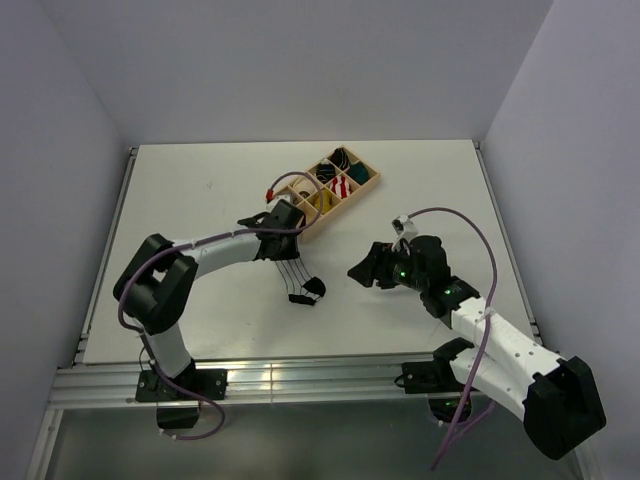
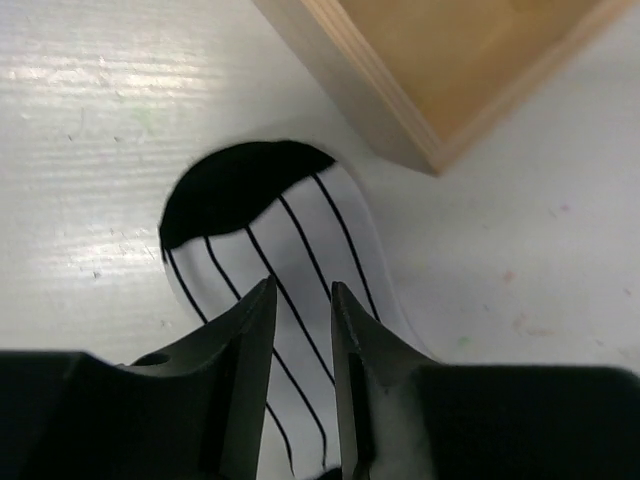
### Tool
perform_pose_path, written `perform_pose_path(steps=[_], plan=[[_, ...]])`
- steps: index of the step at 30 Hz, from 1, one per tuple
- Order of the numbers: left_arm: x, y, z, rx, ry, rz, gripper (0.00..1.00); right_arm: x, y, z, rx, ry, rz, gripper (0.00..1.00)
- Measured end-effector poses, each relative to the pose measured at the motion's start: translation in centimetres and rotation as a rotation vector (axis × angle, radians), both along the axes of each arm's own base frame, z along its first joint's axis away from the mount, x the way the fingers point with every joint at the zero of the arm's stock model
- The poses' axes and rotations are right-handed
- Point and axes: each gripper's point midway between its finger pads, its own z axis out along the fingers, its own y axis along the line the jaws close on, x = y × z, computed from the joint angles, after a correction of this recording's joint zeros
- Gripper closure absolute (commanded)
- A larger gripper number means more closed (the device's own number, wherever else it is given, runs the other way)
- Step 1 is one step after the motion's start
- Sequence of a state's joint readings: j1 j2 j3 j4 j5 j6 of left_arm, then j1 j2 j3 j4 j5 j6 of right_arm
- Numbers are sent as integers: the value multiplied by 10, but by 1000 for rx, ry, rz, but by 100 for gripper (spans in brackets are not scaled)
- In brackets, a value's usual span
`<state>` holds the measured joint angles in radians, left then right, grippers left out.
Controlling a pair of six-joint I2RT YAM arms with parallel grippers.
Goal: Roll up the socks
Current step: Move the sock to the center of the board, then roll the sock at the center of the board.
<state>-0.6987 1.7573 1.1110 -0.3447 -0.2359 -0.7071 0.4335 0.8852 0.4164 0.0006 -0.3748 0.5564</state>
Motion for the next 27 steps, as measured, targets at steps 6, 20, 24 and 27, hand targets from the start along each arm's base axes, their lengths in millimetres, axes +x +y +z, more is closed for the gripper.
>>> perform_pose_path(steps=[6,20,24,27], plan=[[11,7,-25,-15,24,38,80,0,2,-7,-5,25,11,31],[-57,65,-23,-177,84,322,66,-24,46,-47,-105,176,132,32],[-69,62,-14,-179,87,311,55,-23,64,-51,-125,223,138,32],[-73,60,-9,-171,79,287,53,-21,67,-57,-147,272,119,34]])
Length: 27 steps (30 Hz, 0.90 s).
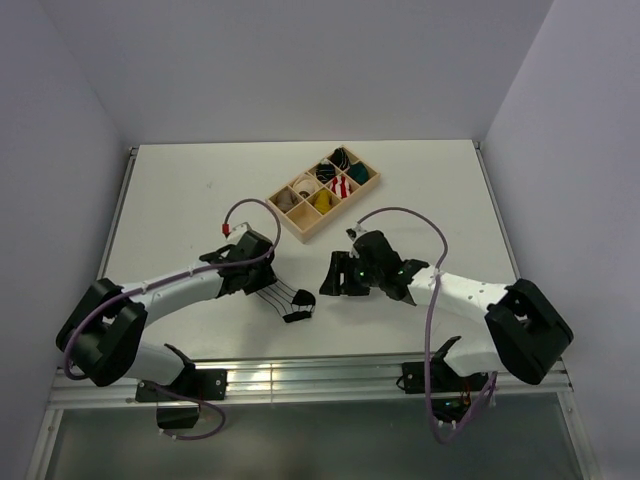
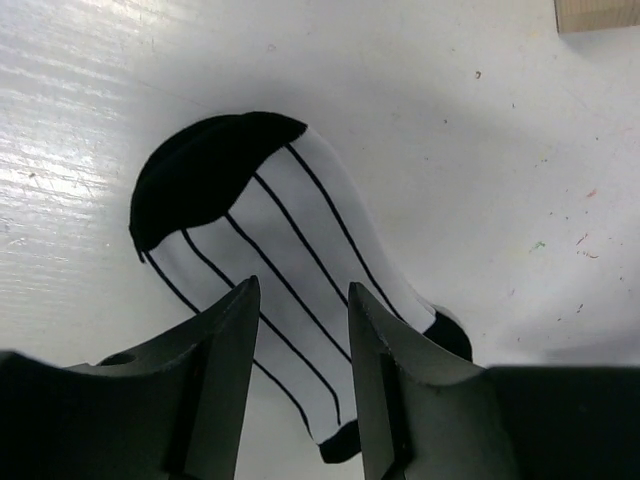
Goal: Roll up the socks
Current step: Roll the sock at the center of the board.
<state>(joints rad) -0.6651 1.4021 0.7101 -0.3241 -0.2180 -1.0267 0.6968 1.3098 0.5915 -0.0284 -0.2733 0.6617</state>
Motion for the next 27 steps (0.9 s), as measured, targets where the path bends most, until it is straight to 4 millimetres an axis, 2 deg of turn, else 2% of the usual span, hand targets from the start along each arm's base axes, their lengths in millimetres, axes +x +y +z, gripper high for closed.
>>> perform_pose_path(steps=[5,10,16,24,27], plan=[[4,2,3,37,-23,-34,62,-1,8,-10,-35,86,-4,36],[9,0,-16,88,13,-57,67,-9,19,-18,-41,181,29,36],[20,-9,-15,80,0,-59,69,-24,23,-38,-84,296,52,39],[24,-11,-15,78,0,-53,70,-29,38,-38,-29,373,62,42],[25,-10,-15,76,1,-46,71,-28,44,-40,-19,389,62,50]])
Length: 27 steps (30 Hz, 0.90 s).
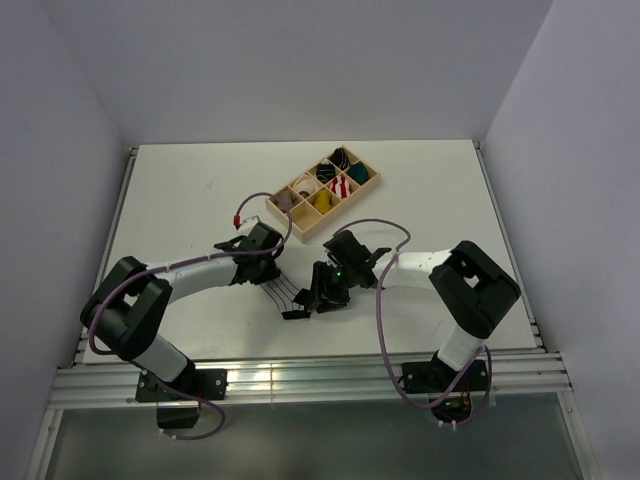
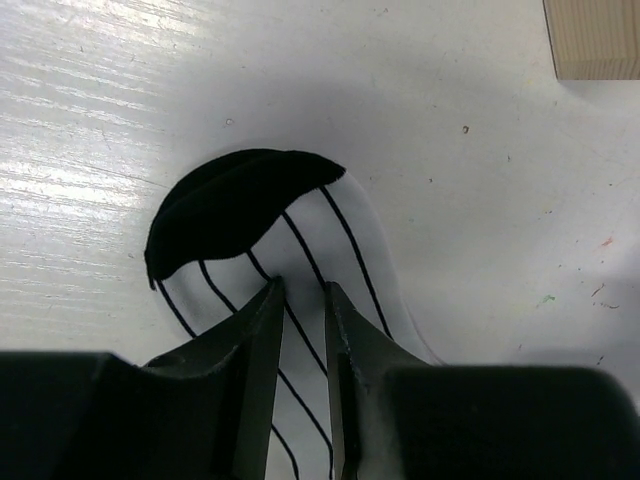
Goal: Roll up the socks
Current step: Roll the sock at the center of the board.
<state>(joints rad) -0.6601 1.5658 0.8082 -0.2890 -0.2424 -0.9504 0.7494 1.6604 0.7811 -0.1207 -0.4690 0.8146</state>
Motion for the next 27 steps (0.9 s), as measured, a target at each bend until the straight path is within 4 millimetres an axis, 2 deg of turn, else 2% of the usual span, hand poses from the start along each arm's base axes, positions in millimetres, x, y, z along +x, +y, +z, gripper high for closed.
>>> perform_pose_path(steps=[3,4,7,10,12,15,21,23,24,27], plan=[[1,1,0,-3,1,7,71,0,3,-3,2,11,-11,63],[1,1,0,-4,1,9,71,1,3,-4,0,14,-16,72],[3,4,1,-6,0,20,72,3,1,-10,-16,18,-30,92],[3,7,1,-12,1,34,71,10,-2,-12,-24,11,-44,100],[1,10,1,-14,0,38,69,20,-6,-11,-34,-10,-59,100],[-3,13,2,-23,0,45,66,47,-16,-6,-49,-61,-100,100],[-14,8,3,-100,7,43,64,92,-29,7,-82,-176,-112,99],[-18,6,4,-121,10,40,62,100,-27,12,-84,-214,-88,91],[-19,6,5,-127,10,38,60,102,-26,14,-83,-224,-82,82],[-20,7,10,-133,1,36,58,102,-27,17,-84,-245,-70,69]])
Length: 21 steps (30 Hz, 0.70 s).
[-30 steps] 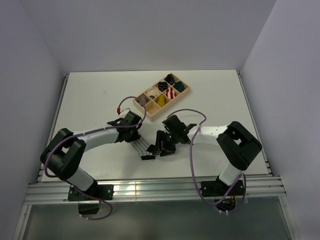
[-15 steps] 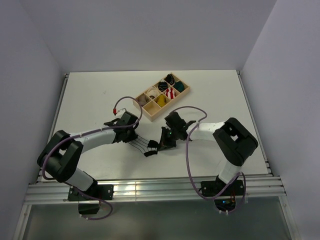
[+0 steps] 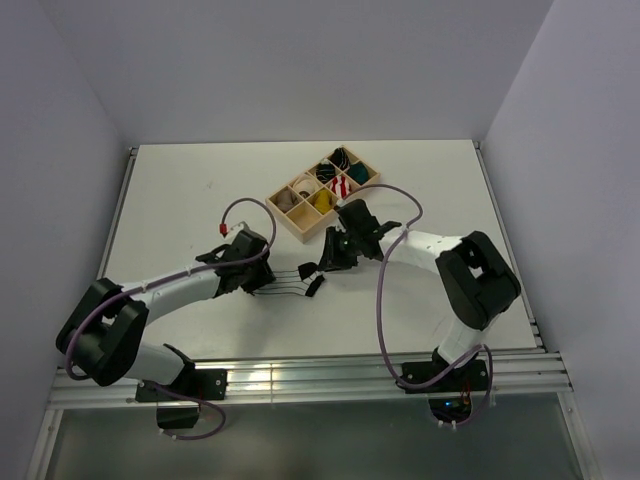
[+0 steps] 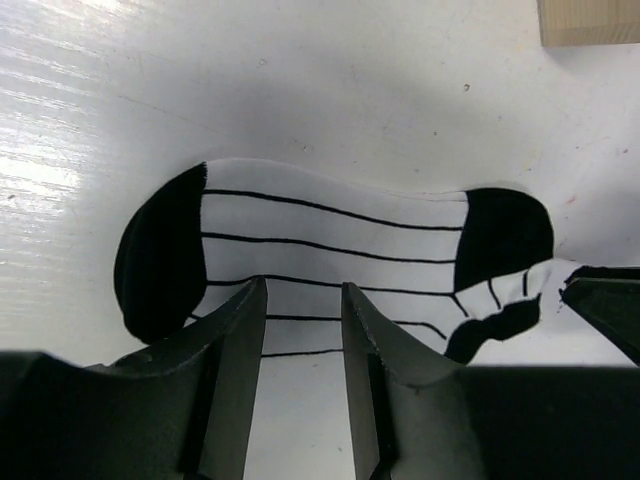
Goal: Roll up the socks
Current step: Roll the sock at the center of the board.
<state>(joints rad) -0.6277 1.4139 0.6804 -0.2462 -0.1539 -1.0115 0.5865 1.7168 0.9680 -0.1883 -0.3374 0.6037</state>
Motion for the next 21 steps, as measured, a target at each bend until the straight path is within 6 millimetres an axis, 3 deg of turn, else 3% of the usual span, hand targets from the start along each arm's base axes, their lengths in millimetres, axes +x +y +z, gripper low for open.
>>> perform_pose_path(steps=[3,10,16,21], plan=[[1,1,9,-1,-14,0,58,-1,-3,7,12,-27,-9,55],[14,-8,30,-22,-69,-18,58,-7,-6,2,30,-31,-35,52],[13,-19,29,-29,-81,-51,61,-19,-8,-14,50,21,-61,52],[13,-25,9,-3,-52,-77,63,-20,-3,-17,89,29,-68,53]])
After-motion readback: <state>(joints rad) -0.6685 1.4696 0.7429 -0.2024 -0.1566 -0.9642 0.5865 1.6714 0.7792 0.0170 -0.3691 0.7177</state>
